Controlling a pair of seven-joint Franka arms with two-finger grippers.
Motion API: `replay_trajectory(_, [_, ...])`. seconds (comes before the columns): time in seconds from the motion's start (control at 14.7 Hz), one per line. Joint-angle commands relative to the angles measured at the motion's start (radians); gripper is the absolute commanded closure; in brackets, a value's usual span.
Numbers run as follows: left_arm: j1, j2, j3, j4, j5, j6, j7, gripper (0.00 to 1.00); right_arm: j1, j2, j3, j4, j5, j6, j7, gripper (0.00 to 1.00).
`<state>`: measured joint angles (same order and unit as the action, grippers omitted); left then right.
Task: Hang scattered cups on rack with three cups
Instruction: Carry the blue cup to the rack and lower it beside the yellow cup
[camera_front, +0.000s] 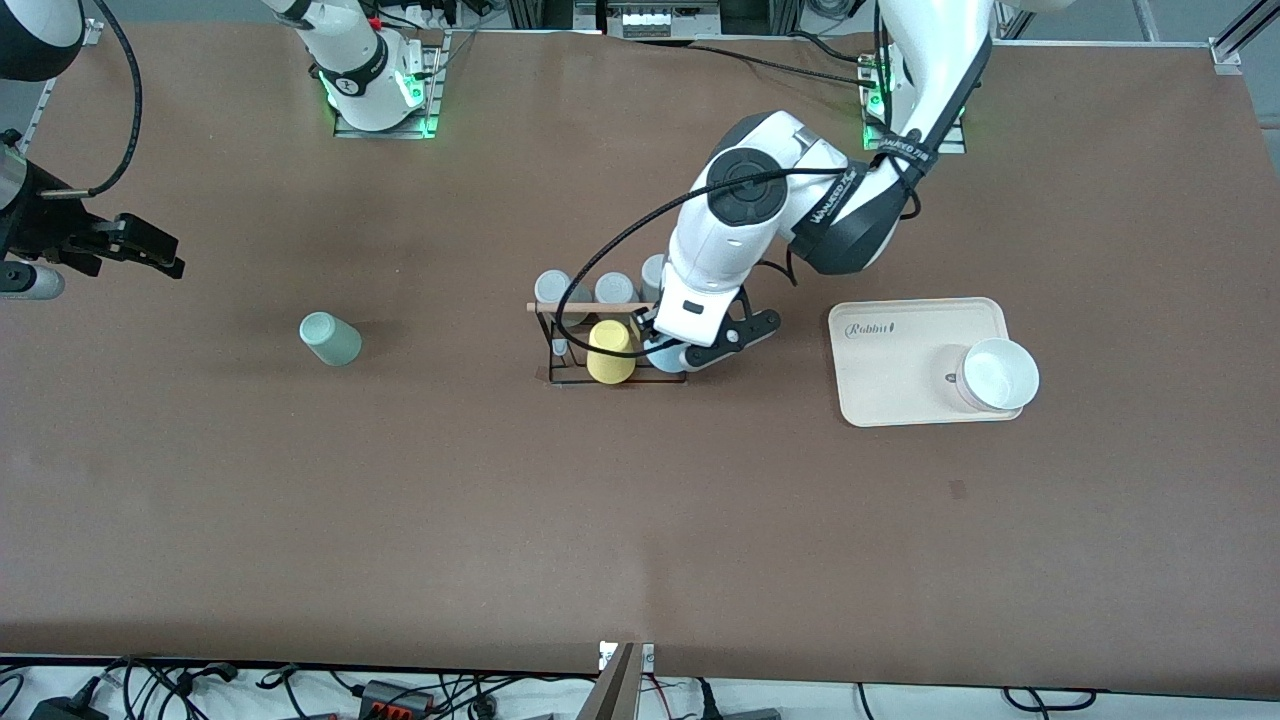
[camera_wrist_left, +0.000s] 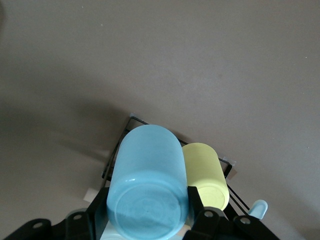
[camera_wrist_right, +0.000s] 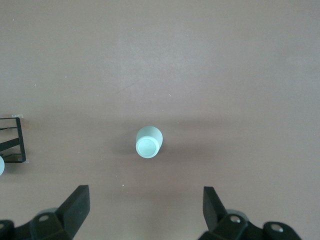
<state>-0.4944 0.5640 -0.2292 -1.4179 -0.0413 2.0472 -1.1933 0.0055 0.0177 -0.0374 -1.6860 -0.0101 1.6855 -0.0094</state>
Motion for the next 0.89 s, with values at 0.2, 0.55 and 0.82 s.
replay_trajectory(0.2, [-0.029,0.088,0.008,0.066,0.008,-0.027,-0.019,0.51,-0.007,-0.007,0.01,0.002,-0.007,-0.007,0.003,0.0])
replay_trajectory(0.55, [-0.03,0.123,0.008,0.065,0.011,-0.021,-0.023,0.5,-0.004,-0.002,0.011,0.002,-0.005,-0.007,0.003,0.0])
replay_trajectory(0.82, [-0.035,0.146,0.008,0.063,0.011,-0.016,-0.023,0.49,0.001,0.001,0.011,0.002,-0.005,-0.001,0.005,0.0])
